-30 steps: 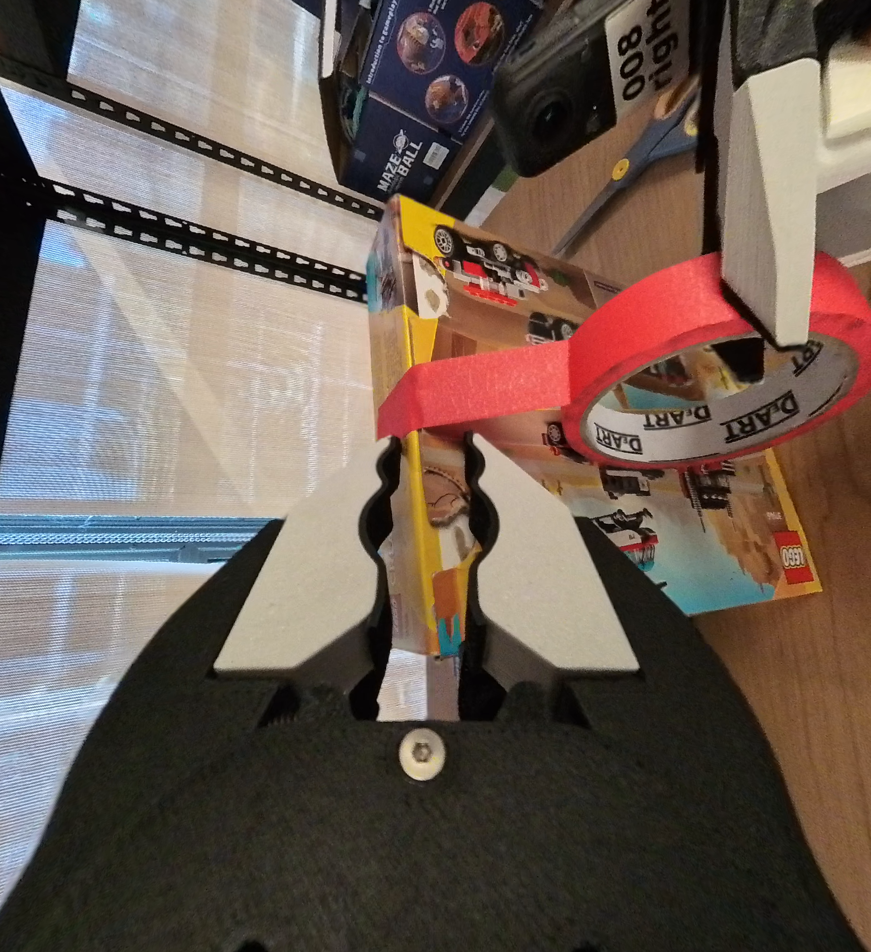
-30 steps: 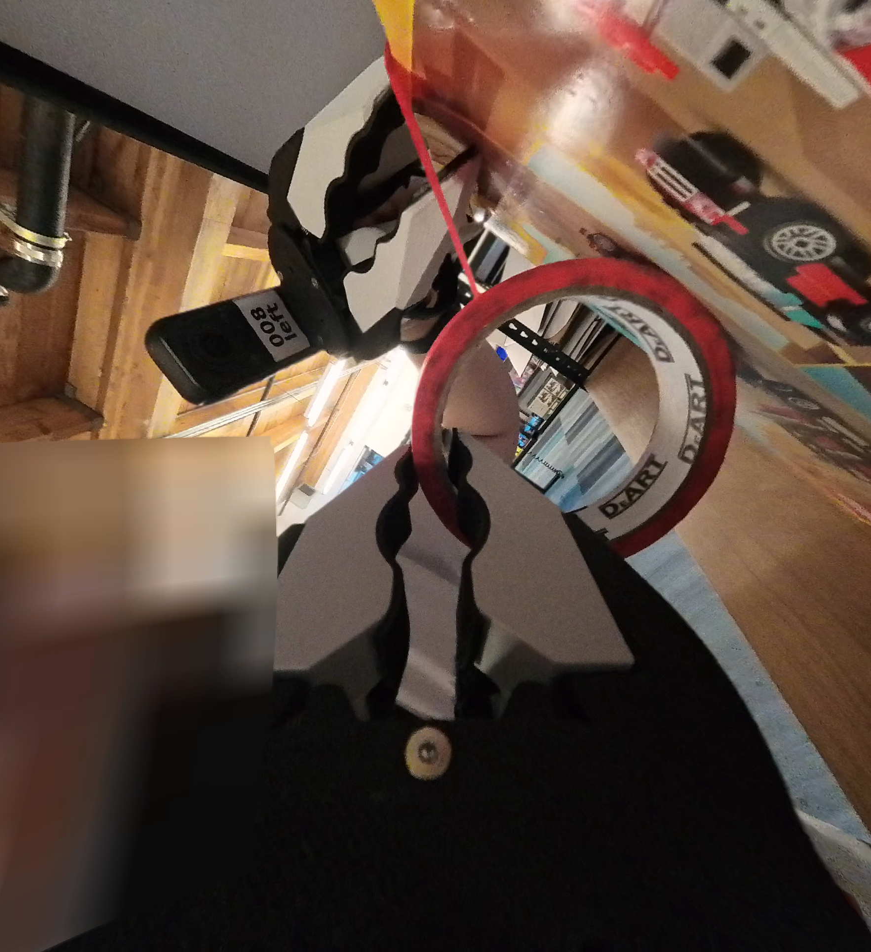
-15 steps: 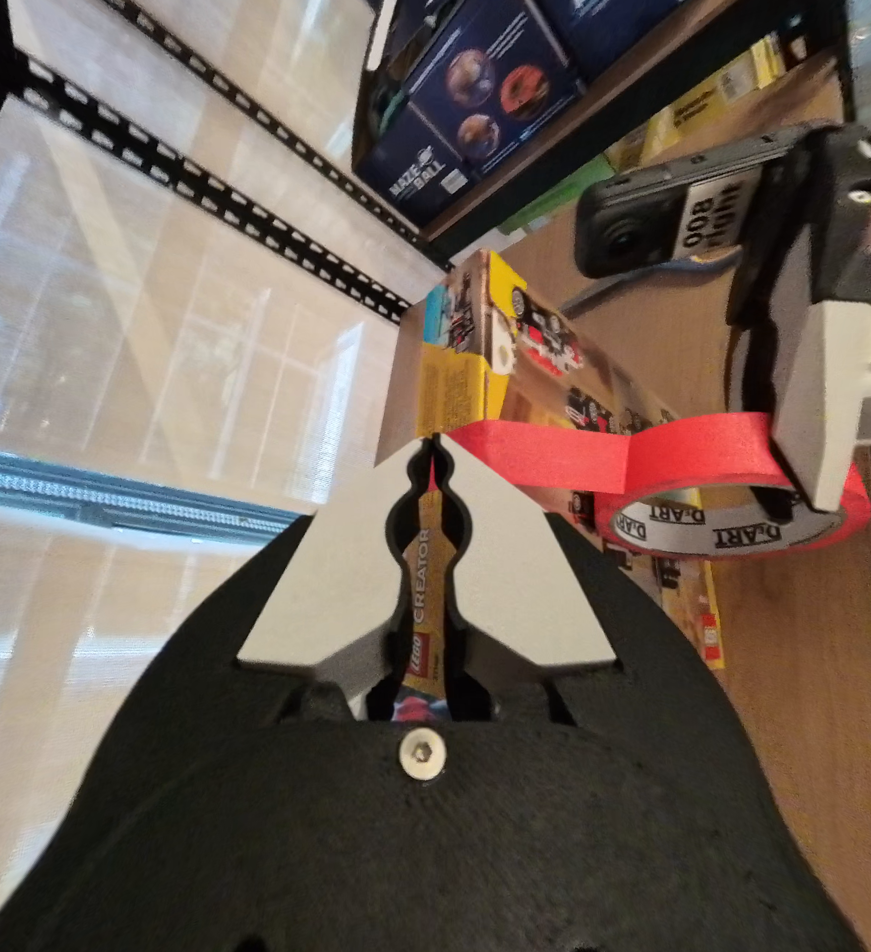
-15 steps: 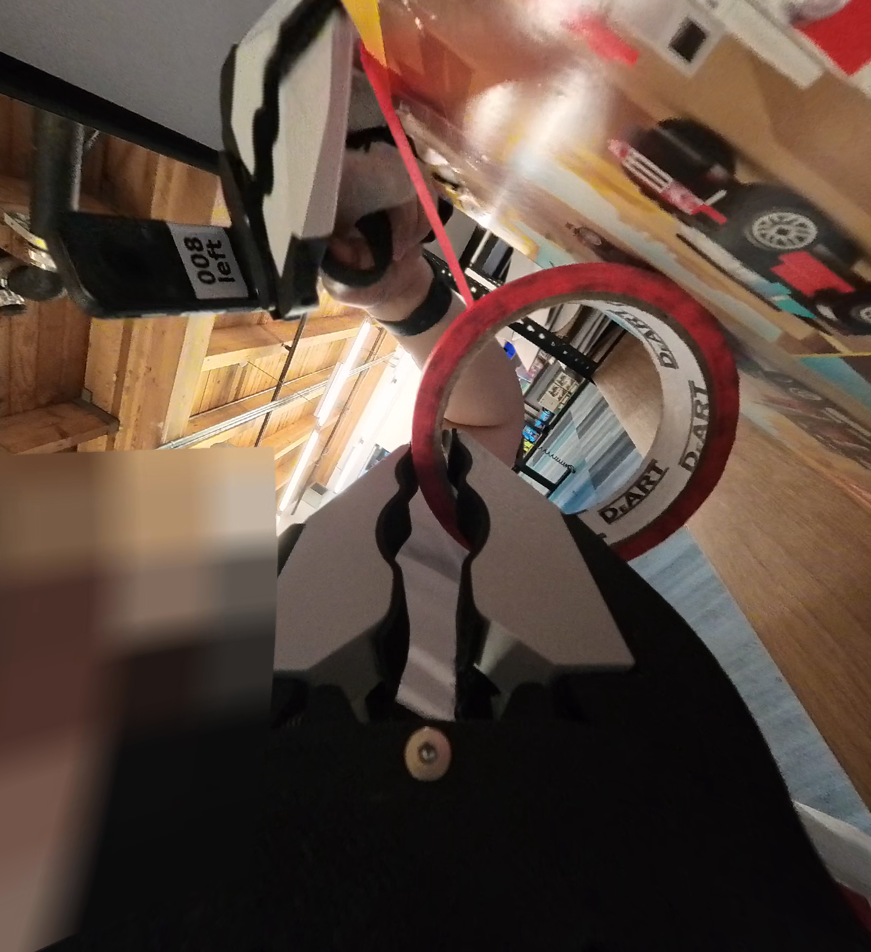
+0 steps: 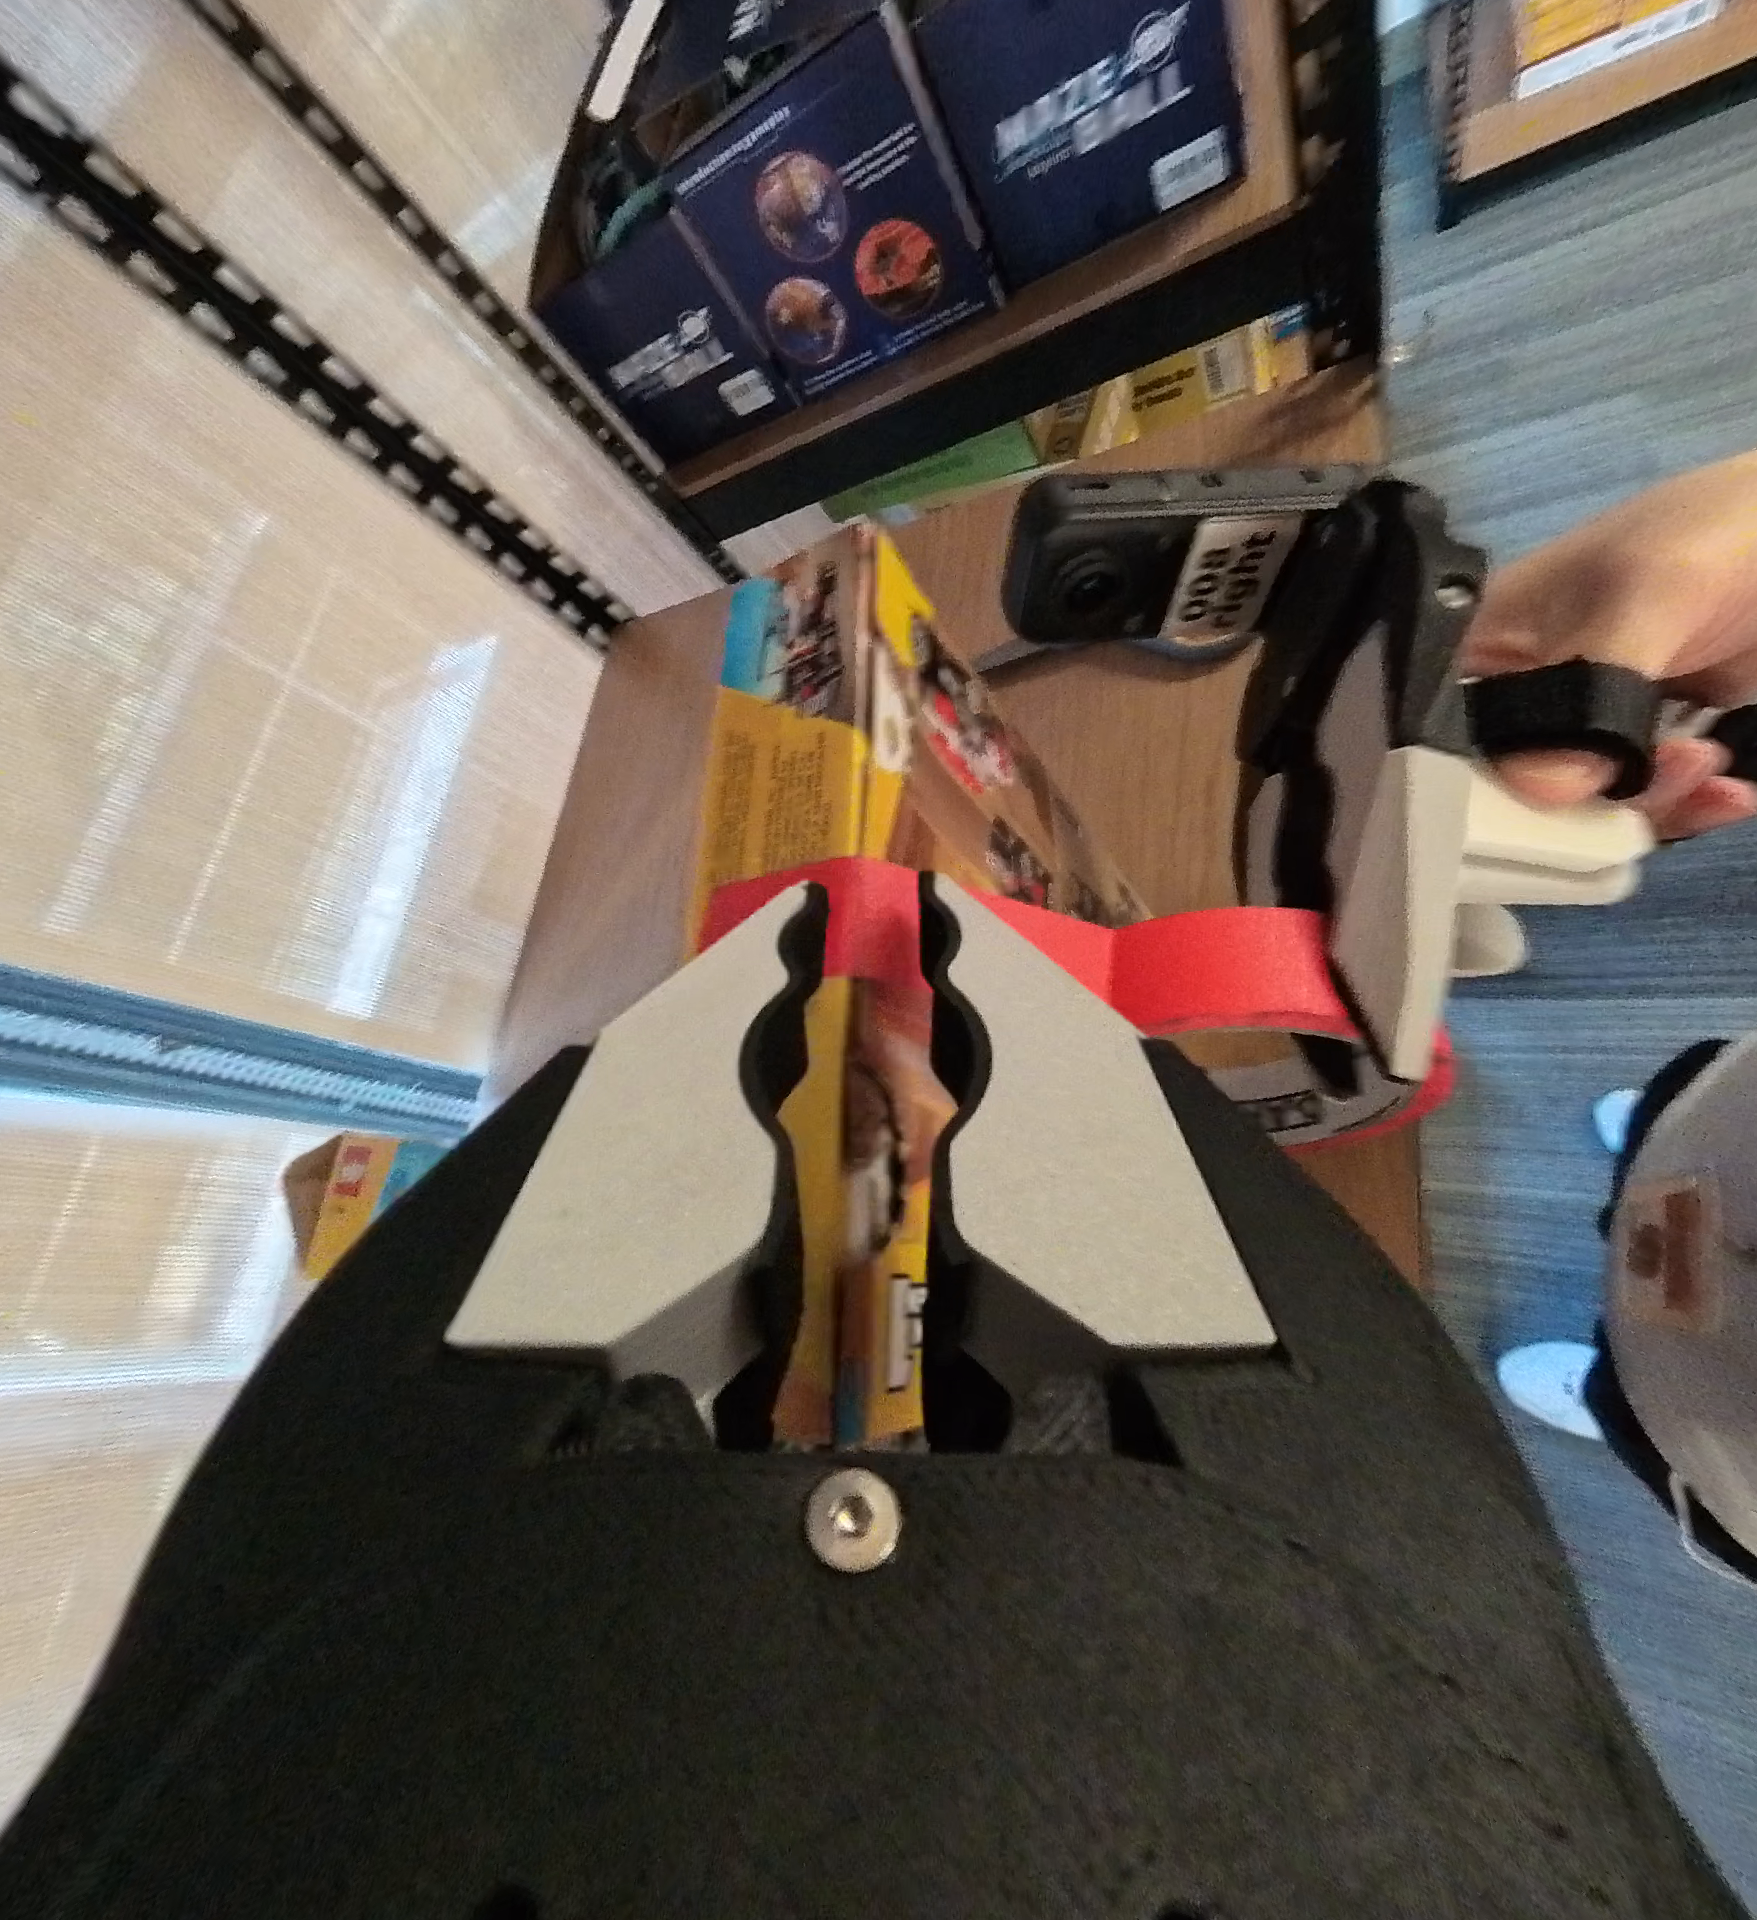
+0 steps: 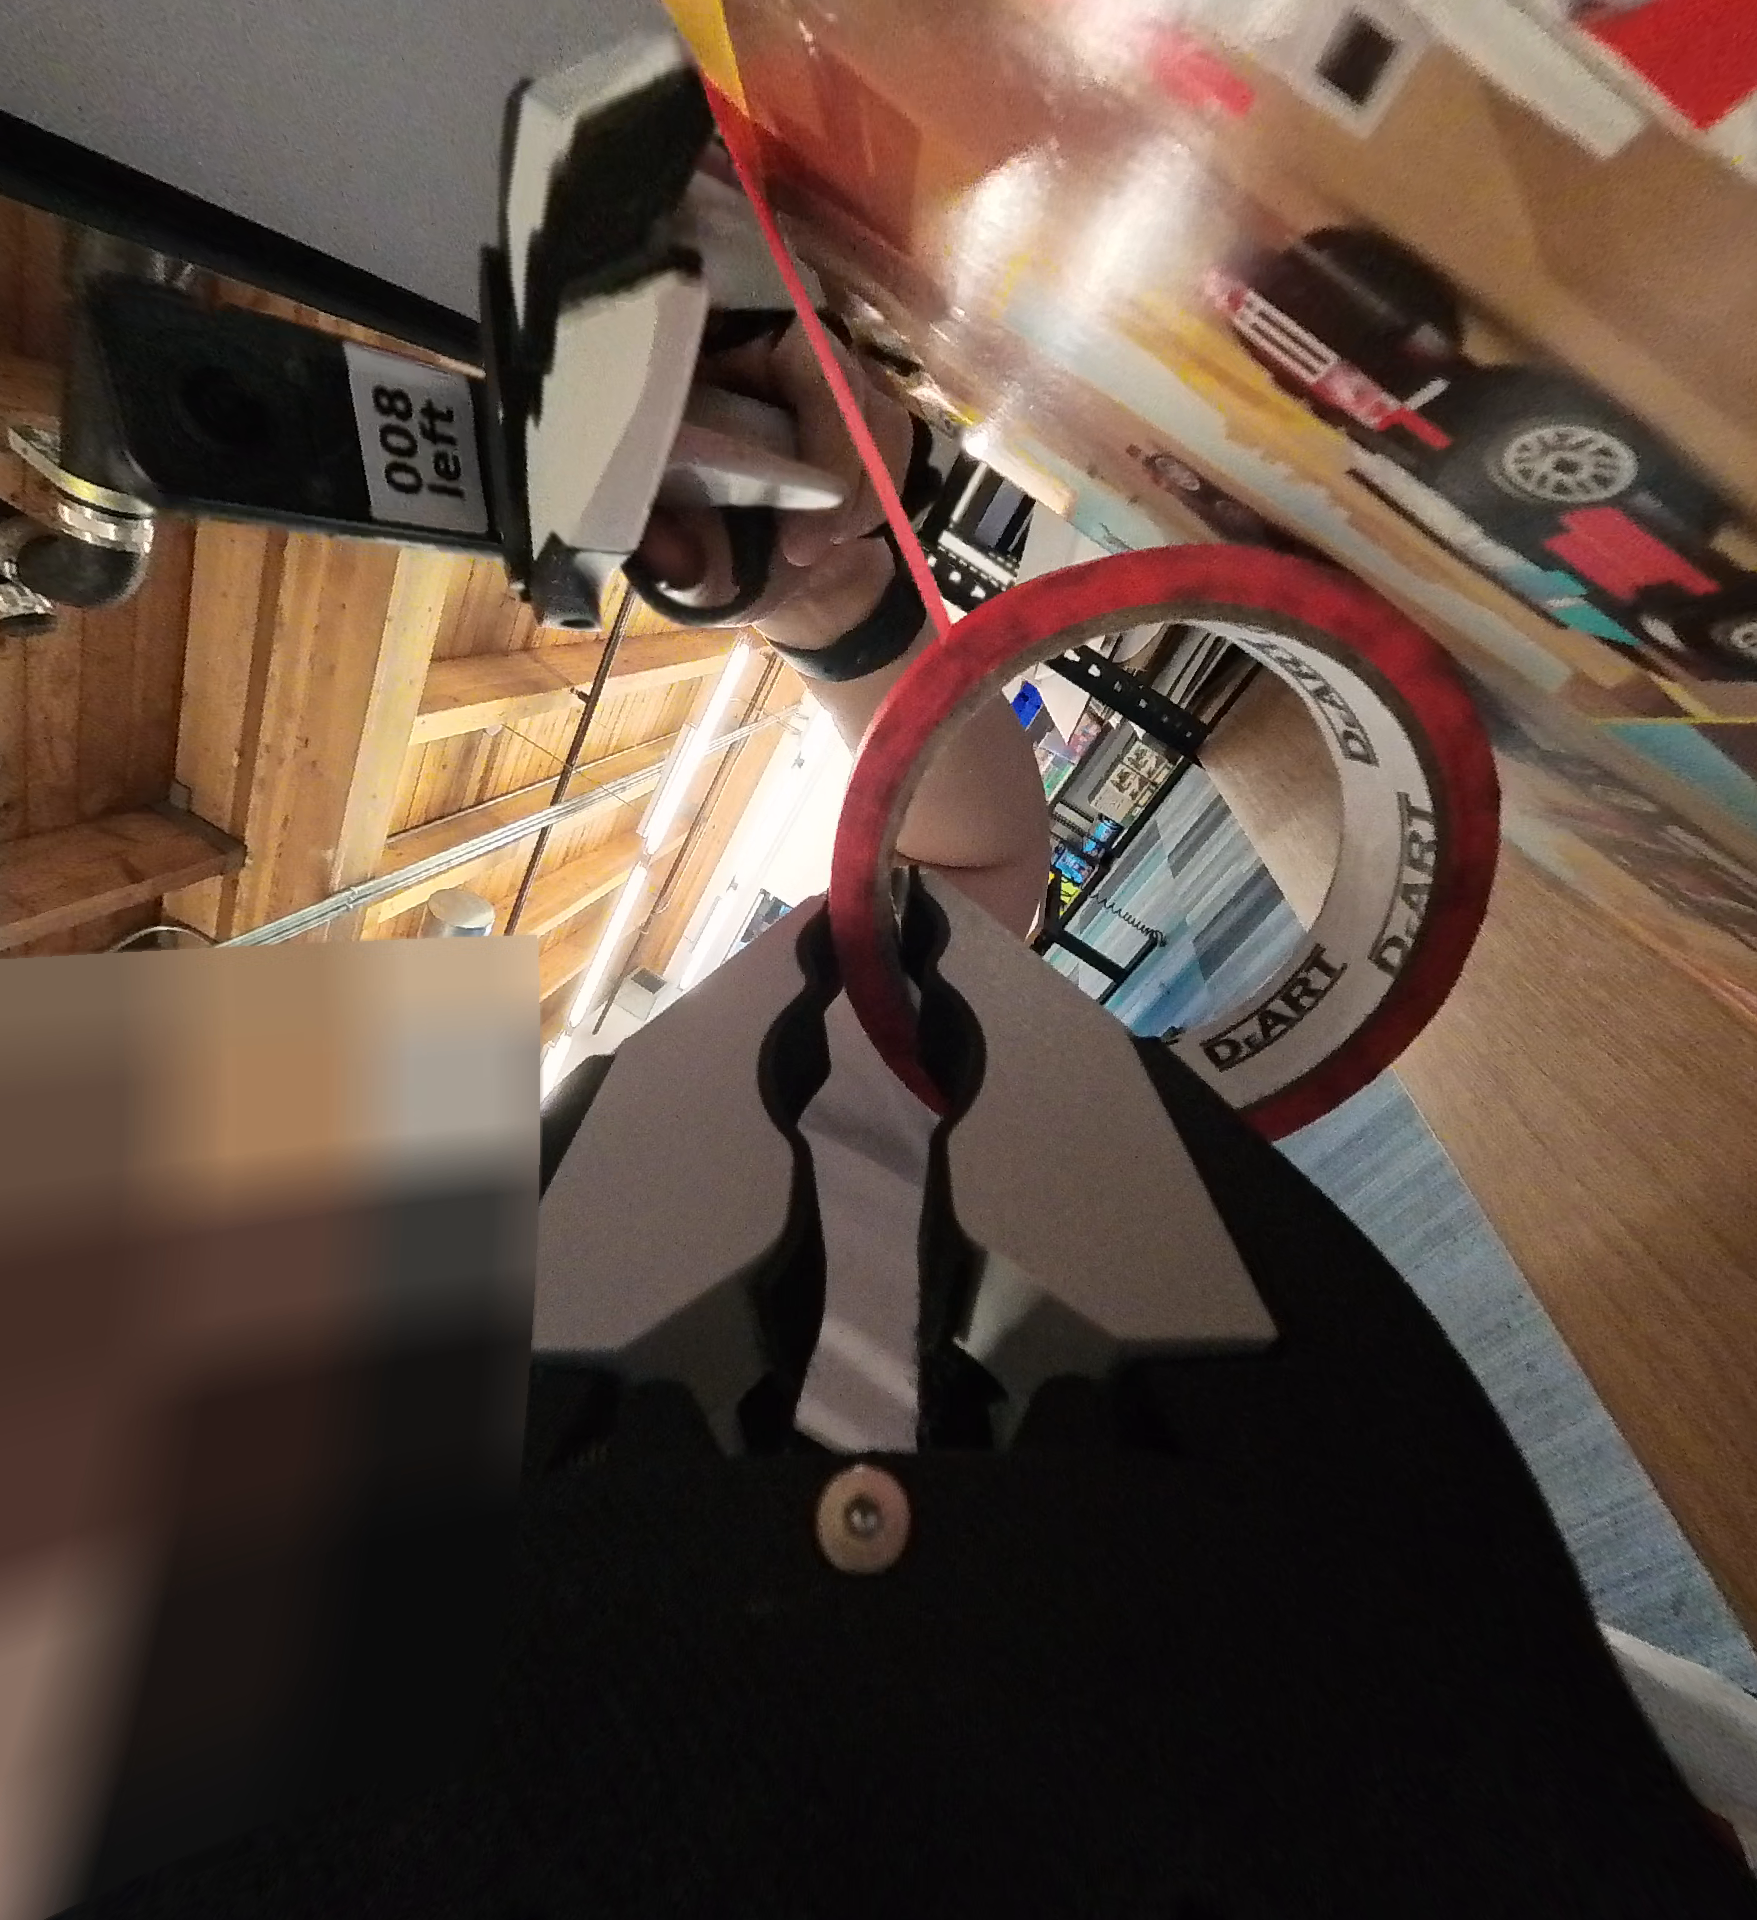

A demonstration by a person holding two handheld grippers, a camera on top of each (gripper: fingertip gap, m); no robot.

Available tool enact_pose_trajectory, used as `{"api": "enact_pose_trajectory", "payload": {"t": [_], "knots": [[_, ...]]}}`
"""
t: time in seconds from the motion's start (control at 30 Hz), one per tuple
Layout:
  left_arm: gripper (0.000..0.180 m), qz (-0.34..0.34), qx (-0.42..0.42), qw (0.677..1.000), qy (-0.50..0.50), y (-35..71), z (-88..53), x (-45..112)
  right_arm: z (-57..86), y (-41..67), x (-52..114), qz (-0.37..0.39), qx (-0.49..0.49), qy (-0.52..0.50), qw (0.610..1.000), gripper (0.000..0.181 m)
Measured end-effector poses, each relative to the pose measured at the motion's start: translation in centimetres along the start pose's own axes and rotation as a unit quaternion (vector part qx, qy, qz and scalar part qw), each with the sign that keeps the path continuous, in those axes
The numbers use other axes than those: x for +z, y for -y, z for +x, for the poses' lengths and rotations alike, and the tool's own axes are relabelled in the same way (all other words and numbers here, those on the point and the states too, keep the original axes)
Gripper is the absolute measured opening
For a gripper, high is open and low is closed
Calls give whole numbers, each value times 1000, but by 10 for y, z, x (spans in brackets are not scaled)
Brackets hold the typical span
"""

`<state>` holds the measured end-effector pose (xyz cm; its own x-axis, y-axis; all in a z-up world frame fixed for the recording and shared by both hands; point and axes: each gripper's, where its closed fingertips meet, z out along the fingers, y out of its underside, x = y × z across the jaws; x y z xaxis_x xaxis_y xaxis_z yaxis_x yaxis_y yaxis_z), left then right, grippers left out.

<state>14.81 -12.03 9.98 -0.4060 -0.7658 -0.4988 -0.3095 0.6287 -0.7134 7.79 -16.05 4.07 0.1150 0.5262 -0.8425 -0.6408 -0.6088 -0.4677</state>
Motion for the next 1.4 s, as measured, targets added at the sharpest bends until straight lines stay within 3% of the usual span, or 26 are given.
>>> {"api": "enact_pose_trajectory", "payload": {"t": [0.53,0.9,1.1,1.23,1.4], "knots": [[12,0,148,984,104,-6,-7,4,0,2,0,11,7,7,1000,8],[12,7,178,974,141,-6,-7,5,3,4,1,14,50,-2,999,8],[15,49,169,971,162,-4,-7,1,5,4,1,16,55,2,998,8],[27,76,142,968,194,4,-4,-17,5,3,0,13,50,-5,999,8],[23,156,32,967,199,5,22,-60,5,2,-1,7,52,-2,999,8]]}}
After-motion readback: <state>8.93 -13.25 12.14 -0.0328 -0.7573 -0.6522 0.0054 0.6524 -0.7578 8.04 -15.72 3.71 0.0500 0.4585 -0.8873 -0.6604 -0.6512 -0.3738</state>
